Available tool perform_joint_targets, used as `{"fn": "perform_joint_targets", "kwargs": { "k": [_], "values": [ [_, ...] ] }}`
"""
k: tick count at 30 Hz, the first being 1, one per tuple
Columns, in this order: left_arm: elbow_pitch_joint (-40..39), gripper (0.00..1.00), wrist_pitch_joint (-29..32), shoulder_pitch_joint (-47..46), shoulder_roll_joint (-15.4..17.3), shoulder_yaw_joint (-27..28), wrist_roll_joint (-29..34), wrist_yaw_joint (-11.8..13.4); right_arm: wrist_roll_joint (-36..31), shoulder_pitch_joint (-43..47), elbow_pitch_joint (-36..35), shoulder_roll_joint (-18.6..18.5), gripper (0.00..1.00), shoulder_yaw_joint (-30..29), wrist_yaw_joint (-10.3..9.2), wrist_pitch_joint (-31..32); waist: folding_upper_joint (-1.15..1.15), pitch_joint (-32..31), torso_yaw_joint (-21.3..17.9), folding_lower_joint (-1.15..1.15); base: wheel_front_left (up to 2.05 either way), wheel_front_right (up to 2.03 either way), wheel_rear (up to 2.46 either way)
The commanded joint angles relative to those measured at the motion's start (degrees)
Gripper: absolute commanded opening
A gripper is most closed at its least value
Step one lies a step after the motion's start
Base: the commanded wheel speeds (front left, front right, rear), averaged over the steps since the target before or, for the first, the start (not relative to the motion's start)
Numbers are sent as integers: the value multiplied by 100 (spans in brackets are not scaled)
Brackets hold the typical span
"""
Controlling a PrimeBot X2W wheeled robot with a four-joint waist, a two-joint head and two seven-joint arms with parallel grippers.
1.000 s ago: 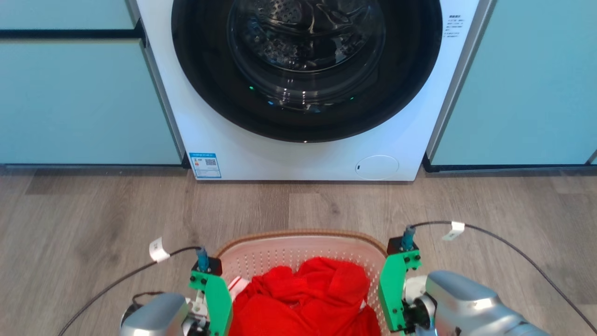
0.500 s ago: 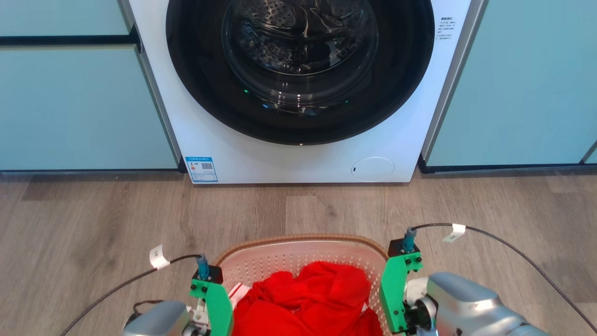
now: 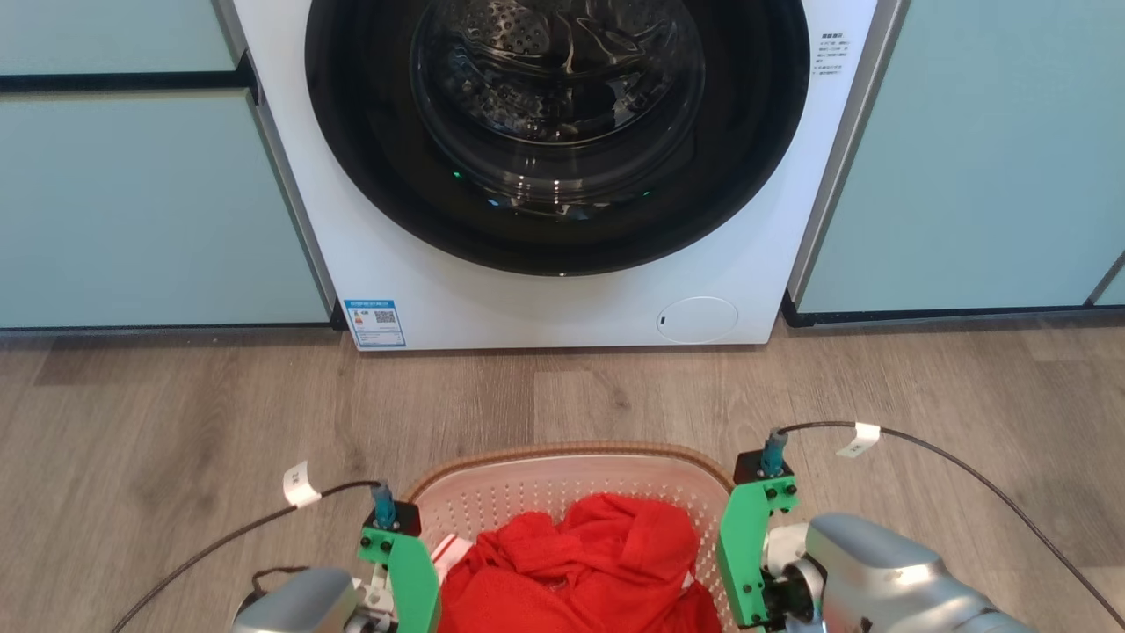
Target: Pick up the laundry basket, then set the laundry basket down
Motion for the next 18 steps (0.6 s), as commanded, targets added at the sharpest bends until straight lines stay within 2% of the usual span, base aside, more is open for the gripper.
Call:
{"fn": "perform_joint_targets", "kwargs": {
  "k": [1, 18],
  "values": [
    [-80, 0, -35, -364, 68, -75, 69, -54, -48, -293, -102, 53, 0, 28, 41, -48, 0, -2, -5, 0, 0, 0, 0],
    [-47, 0, -35, -396, 77, -169, -55, -54, -4, -273, -65, 53, 0, 39, 41, -11, 0, -31, -5, 0, 0, 0, 0]
  ]
}}
